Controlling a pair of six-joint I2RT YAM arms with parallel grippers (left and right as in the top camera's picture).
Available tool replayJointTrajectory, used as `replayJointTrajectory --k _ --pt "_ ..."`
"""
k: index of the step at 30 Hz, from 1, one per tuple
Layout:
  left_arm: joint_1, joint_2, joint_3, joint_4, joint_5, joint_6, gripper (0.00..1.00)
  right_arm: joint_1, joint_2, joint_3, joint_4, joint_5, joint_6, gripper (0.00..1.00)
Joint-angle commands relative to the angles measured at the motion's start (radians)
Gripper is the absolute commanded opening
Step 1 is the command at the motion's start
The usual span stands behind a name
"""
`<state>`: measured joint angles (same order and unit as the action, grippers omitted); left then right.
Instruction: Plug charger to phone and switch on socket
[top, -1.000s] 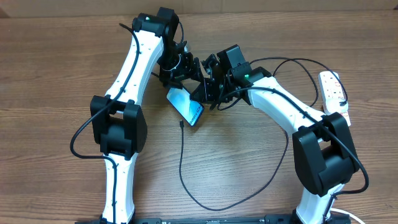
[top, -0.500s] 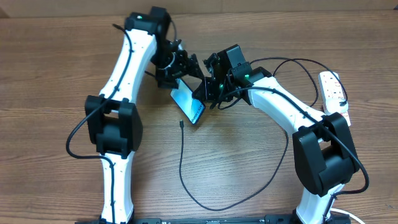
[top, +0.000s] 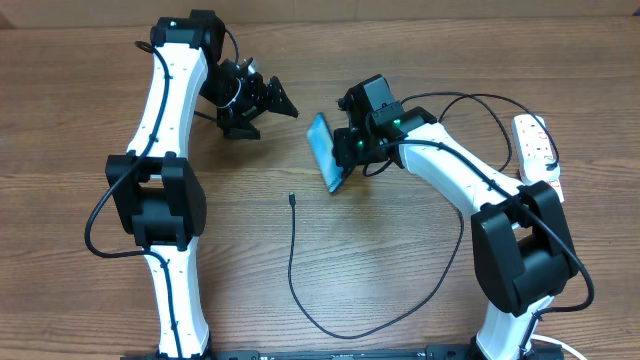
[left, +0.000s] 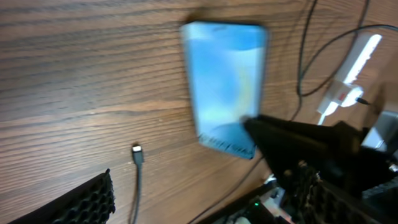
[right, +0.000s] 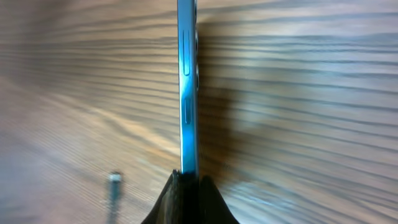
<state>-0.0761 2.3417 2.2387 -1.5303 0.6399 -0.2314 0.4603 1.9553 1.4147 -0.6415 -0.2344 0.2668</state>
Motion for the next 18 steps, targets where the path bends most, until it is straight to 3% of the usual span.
replayJointTrajectory --k 1,6,18 --pt "0.004 0.000 0.022 -0.001 -0.079 0.026 0.90 0.000 -0.074 0.044 -0.042 0.214 -0.087 0.04" --pt "0.004 0.000 0.022 0.000 -0.131 0.026 0.90 0.031 -0.076 0.033 -0.114 0.287 -0.093 0.04" --pt "0.004 0.000 0.022 0.009 -0.150 0.026 0.91 0.150 -0.072 -0.024 -0.113 0.451 -0.080 0.04"
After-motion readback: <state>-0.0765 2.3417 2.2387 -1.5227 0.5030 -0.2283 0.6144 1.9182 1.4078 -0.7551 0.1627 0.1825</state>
